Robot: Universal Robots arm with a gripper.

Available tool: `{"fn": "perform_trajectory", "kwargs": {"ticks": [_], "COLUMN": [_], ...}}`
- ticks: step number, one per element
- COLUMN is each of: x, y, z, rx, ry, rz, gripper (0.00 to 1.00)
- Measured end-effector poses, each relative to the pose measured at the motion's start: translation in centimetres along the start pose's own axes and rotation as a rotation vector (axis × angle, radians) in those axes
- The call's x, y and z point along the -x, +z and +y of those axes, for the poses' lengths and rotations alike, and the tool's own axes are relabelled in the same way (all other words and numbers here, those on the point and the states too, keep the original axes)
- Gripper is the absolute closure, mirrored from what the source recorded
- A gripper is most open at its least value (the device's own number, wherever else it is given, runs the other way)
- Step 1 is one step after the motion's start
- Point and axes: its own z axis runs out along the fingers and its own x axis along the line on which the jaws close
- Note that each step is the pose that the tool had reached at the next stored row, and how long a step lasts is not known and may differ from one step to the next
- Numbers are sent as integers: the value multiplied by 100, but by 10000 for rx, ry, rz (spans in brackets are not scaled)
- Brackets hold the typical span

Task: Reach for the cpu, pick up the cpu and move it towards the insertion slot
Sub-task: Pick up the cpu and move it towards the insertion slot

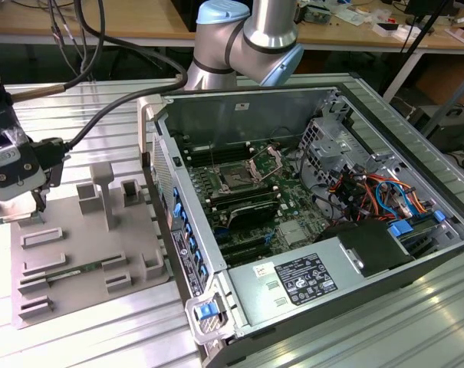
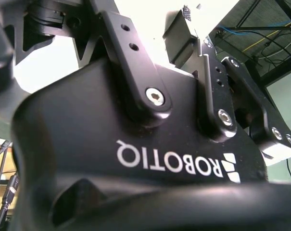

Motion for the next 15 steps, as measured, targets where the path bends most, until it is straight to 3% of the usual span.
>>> {"fn": "perform_trajectory", "kwargs": {"ticks": [15], "x": [0], "y": [-56], "z": [2], "rx": [0], "ry": [0], "rz": [0], "gripper": [45]}}
